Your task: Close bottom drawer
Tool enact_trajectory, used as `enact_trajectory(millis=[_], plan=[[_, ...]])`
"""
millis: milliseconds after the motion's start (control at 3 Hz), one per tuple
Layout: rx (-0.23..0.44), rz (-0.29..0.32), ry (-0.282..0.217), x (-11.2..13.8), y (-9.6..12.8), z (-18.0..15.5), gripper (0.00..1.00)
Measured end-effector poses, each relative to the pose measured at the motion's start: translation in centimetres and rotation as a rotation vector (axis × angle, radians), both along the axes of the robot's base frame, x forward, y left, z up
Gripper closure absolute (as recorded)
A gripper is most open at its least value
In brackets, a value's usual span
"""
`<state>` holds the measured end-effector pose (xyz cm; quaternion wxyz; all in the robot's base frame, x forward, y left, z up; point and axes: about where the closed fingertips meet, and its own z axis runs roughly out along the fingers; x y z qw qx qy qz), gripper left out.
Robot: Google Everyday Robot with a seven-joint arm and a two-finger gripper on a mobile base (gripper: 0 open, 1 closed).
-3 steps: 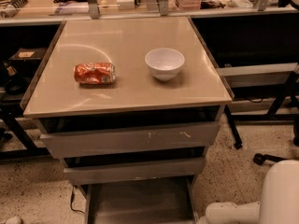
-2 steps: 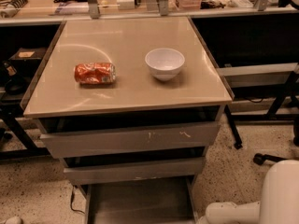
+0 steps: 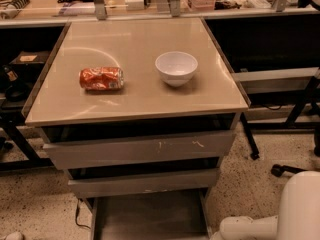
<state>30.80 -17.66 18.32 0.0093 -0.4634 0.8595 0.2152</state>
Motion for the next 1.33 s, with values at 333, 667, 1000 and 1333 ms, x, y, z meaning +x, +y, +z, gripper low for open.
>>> enact_trajectory(millis=[333,667,1000,1333], plan=[[0.000,0.000,0.000,0.00,0.00,0.00,0.13],[0.000,0.000,0.000,0.00,0.00,0.00,0.00],[0.000,0.000,0.000,-0.01,0.00,0.00,0.00],[0.000,0.000,0.000,-0.01,0.01,-0.01,0.18]])
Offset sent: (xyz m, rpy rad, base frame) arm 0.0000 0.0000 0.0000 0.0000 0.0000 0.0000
